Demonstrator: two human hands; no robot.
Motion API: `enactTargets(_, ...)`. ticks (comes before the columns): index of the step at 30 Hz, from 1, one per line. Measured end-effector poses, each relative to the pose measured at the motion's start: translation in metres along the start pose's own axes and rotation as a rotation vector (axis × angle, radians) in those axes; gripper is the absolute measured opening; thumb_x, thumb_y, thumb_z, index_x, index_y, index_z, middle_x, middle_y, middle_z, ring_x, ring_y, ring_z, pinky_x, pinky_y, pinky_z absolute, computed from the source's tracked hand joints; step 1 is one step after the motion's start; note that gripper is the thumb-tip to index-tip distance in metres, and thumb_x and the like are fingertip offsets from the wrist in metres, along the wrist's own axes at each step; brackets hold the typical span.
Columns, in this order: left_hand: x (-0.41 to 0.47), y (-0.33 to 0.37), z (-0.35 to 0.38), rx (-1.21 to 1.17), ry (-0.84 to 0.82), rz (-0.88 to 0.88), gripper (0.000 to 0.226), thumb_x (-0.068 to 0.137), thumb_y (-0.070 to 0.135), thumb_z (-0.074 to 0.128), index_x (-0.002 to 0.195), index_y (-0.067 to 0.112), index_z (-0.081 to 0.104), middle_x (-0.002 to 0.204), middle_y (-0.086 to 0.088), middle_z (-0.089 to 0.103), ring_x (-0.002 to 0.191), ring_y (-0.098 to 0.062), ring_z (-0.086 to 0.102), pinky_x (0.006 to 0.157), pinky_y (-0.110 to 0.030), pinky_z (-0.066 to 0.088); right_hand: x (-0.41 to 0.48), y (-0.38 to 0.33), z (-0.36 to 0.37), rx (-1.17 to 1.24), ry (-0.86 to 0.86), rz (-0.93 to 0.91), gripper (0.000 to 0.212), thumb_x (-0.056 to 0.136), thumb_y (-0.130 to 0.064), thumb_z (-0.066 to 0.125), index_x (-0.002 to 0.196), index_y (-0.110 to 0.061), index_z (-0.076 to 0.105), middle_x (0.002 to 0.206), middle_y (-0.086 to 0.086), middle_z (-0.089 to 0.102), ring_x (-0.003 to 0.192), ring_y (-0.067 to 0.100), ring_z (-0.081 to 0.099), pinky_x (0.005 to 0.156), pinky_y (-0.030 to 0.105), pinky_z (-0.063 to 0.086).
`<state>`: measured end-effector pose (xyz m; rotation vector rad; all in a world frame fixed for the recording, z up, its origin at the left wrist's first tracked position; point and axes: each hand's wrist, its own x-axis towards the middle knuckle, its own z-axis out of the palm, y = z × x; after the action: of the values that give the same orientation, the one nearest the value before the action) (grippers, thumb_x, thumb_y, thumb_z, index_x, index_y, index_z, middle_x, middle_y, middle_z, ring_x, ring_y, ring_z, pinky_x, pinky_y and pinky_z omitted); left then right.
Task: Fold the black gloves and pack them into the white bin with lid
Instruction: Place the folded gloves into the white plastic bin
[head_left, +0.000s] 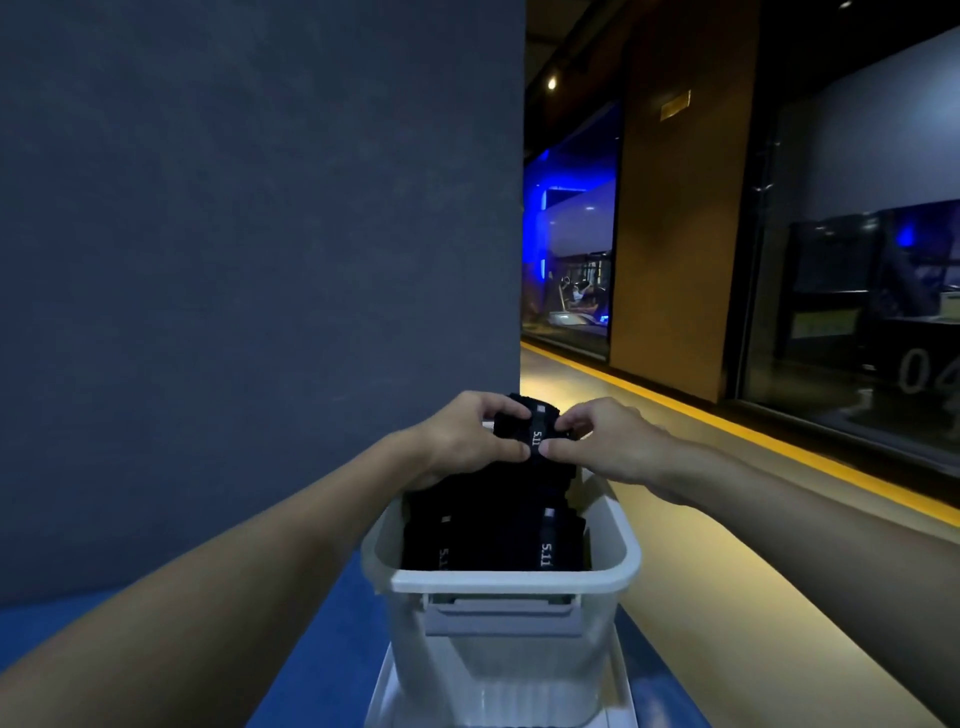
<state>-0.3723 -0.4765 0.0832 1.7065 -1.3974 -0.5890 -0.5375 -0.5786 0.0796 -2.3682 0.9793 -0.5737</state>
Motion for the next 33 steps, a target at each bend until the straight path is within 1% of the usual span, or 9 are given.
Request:
enactTargets(2,0.004,-0.004,0.001,0.099,-0.030,-0.002,0.050,0.086,0.023,0.076,0.133,0.022,0.058,0.119,-0.008,0.065,0.103,-0.022,0.067,0.095,-0.036,0.055,0.003,0.006,0.002,-0.044,-0.021,0.046,0.042,0.076,-0.062,0.069,0.108,-0.036,0.061,0.123,0.001,0.051,0.122,0.024,0.033,0.102,0.050,0.037)
enactTargets(5,0.006,-0.007,0.003,0.441,-0.034,0.090,0.051,0.091,0.035,0.069,0.137,0.019,0.057,0.121,0.005,0.053,0.112,-0.013,0.055,0.097,-0.024,0.044,0.005,0.012,0.005,0.027,-0.038,0.019,0.071,0.065,-0.067,0.070,0.129,-0.044,0.046,0.137,-0.004,0.042,0.130,0.025,0.029,0.105,0.051,0.037)
enactTargets(10,0.013,-0.020,-0.002,0.595,-0.011,0.039,0.063,0.079,0.068,0.056,0.134,0.039,0.055,0.133,0.010,0.059,0.124,-0.012,0.054,0.109,-0.034,0.040,0.011,0.023,0.011,0.083,-0.103,-0.022,0.055,0.071,-0.064,0.071,0.122,-0.046,0.057,0.125,-0.013,0.050,0.129,0.023,0.035,0.107,0.053,0.035)
enactTargets(16,0.013,-0.025,0.002,0.368,-0.030,0.078,0.033,0.101,0.045,0.048,0.123,0.028,0.066,0.115,0.010,0.067,0.109,-0.008,0.061,0.089,-0.018,0.044,0.019,0.028,0.019,0.158,-0.125,0.000,0.068,0.047,-0.077,0.070,0.110,-0.055,0.059,0.125,-0.007,0.052,0.120,0.030,0.047,0.097,0.051,0.048)
enactTargets(19,0.018,-0.029,0.002,0.355,-0.017,0.103,0.031,0.103,0.034,0.049,0.121,0.019,0.068,0.116,0.000,0.070,0.108,-0.013,0.064,0.096,-0.024,0.047,0.018,0.026,0.019,0.232,-0.162,-0.007,0.060,0.054,-0.070,0.072,0.109,-0.048,0.063,0.126,0.000,0.050,0.121,0.028,0.047,0.092,0.043,0.053)
enactTargets(23,0.025,-0.038,-0.002,0.451,-0.045,0.076,0.044,0.092,0.040,0.066,0.134,0.029,0.058,0.124,0.000,0.061,0.113,-0.012,0.062,0.102,-0.028,0.047,0.021,0.025,0.022,0.205,-0.079,-0.002,0.030,0.081,-0.061,0.065,0.106,-0.045,0.066,0.127,0.001,0.047,0.125,0.023,0.037,0.093,0.037,0.047)
enactTargets(26,0.026,-0.038,-0.001,0.524,-0.062,0.101,0.050,0.093,0.041,0.065,0.139,0.026,0.054,0.129,0.004,0.060,0.118,-0.010,0.057,0.100,-0.022,0.042,0.020,0.024,0.023,0.108,-0.059,0.001,0.040,0.082,-0.056,0.068,0.118,-0.041,0.062,0.136,-0.002,0.038,0.129,0.019,0.023,0.106,0.039,0.036)
enactTargets(30,0.024,-0.034,0.002,0.626,-0.085,0.162,0.048,0.097,0.035,0.060,0.141,0.018,0.052,0.136,0.005,0.058,0.114,-0.004,0.049,0.089,-0.010,0.031,0.018,0.018,0.022,0.059,-0.096,0.012,0.047,0.083,-0.049,0.071,0.127,-0.035,0.059,0.144,-0.005,0.030,0.135,0.020,0.015,0.107,0.035,0.030)
enactTargets(33,0.018,-0.030,0.000,0.631,-0.036,0.170,0.047,0.097,0.037,0.059,0.140,0.021,0.053,0.120,0.007,0.054,0.116,-0.009,0.051,0.087,-0.012,0.033,0.017,0.017,0.021,0.063,-0.088,0.023,0.047,0.083,-0.050,0.070,0.126,-0.034,0.059,0.142,-0.004,0.032,0.132,0.020,0.019,0.106,0.038,0.037)
